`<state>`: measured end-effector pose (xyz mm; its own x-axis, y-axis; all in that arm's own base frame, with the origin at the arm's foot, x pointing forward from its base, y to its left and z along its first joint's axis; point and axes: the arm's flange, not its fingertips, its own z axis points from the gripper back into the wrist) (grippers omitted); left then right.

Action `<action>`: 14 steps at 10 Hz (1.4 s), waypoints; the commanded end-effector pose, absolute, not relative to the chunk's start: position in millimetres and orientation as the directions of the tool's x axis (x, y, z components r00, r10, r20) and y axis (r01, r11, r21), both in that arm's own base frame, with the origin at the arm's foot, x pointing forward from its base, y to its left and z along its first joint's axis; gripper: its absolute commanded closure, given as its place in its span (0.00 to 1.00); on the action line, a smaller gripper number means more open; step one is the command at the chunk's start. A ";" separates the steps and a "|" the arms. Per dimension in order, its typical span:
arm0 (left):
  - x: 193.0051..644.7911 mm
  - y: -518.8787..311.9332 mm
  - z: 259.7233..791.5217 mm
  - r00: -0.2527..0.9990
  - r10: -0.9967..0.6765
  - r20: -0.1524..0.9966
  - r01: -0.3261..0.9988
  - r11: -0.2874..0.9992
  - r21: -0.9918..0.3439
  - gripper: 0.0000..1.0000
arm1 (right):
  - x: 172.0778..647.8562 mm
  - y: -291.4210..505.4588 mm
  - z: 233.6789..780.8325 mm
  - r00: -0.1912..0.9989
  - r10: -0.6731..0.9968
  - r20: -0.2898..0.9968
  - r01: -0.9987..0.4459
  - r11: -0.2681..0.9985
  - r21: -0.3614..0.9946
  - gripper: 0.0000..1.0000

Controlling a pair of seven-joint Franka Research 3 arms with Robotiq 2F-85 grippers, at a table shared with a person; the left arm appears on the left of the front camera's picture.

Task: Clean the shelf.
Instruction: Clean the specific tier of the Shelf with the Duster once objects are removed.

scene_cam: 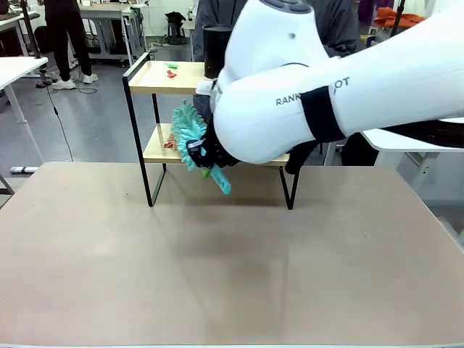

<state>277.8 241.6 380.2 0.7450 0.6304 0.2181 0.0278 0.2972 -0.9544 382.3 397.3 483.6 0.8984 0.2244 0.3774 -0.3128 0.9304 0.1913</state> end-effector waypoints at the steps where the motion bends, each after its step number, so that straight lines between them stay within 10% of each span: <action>1: 276.2 236.6 379.2 0.736 0.633 0.240 0.059 0.294 -0.954 0.00 | 382.7 427.5 491.8 0.895 0.259 0.363 -0.343 0.920 0.189 0.88; 14: 276.2 236.6 379.2 0.736 0.633 0.240 0.059 0.294 -0.954 0.00 | 371.5 348.7 508.9 0.899 0.250 0.359 -0.389 0.832 0.396 0.88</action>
